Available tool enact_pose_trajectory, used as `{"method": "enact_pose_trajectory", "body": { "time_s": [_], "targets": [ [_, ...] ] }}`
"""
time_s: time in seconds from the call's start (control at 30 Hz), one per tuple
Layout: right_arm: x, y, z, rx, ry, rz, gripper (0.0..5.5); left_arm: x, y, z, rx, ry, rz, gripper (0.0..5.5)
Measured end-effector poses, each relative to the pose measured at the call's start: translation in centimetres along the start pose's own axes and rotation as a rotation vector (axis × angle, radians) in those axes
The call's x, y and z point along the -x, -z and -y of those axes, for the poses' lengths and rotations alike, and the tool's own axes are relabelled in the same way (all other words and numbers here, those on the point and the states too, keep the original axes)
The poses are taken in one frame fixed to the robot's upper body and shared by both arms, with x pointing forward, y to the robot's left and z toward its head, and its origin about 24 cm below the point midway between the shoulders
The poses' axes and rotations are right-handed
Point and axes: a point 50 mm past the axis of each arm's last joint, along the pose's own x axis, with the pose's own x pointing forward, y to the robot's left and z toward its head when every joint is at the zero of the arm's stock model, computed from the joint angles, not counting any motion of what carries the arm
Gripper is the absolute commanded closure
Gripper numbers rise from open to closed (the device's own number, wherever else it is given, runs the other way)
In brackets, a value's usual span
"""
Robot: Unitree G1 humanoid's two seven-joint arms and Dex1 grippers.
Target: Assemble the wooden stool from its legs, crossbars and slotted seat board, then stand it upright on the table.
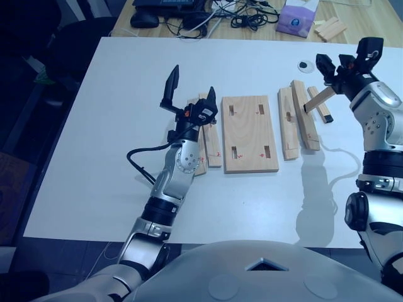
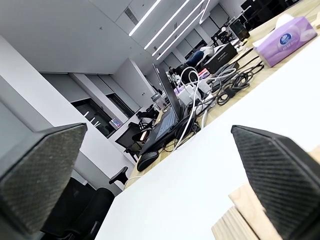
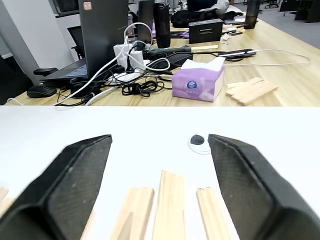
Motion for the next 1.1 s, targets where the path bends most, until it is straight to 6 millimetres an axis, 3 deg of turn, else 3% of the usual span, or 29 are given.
{"method": "enact_pose_trajectory", "body": {
  "time_s": [0.17, 0.37, 0.43, 0.6, 0.67, 0.73, 0.77, 0.83, 0.9, 0.93, 1.1],
  "targets": [
    [-0.6, 0.0, -2.1, -0.06, -0.068, 0.152, 1.94, 0.0, -0.1, 0.0, 0.002, 0.005, 0.007, 0.1],
    [0.4, -1.0, -2.7, -0.166, -0.089, 0.283, 1.94, 0.0, -0.1, 0.0, 0.004, 0.005, 0.012, 0.1],
    [0.7, -2.5, -3.1, -0.184, -0.099, 0.351, 1.94, 0.0, -0.1, 0.0, 0.004, 0.005, 0.012, 0.1],
    [2.0, -9.6, -3.7, -0.148, -0.116, 0.579, 1.94, 0.0, -0.1, 0.0, 0.002, 0.003, 0.011, 0.1],
    [2.7, -11.5, -3.2, -0.135, -0.091, 0.637, 1.94, 0.0, -0.1, 0.0, 0.002, 0.004, 0.012, 0.1],
    [2.9, -11.9, -2.9, -0.133, -0.083, 0.645, 1.94, 0.0, 0.0, 0.0, 0.002, 0.009, 0.012, 0.1],
    [2.6, -11.3, -2.9, -0.115, -0.085, 0.596, 1.94, 0.0, 0.0, 0.0, 0.001, 0.012, 0.011, 0.1],
    [1.4, -8.2, -3.4, -0.073, -0.1, 0.429, 1.94, 0.0, 0.0, 0.0, 0.001, 0.014, 0.012, 0.1],
    [0.3, -1.4, -3.2, -0.063, -0.071, 0.158, 1.94, 0.0, -0.1, 0.0, 0.001, 0.019, 0.012, 0.1],
    [0.2, 0.7, -3.1, -0.056, -0.055, 0.099, 1.94, 0.0, -0.1, 0.0, 0.001, 0.019, 0.013, 0.1],
    [-0.2, 2.1, -3.5, -0.06, -0.038, 0.087, 1.94, 0.3, -0.1, -0.1, 0.005, 0.017, 0.011, 0.1]
  ]
}}
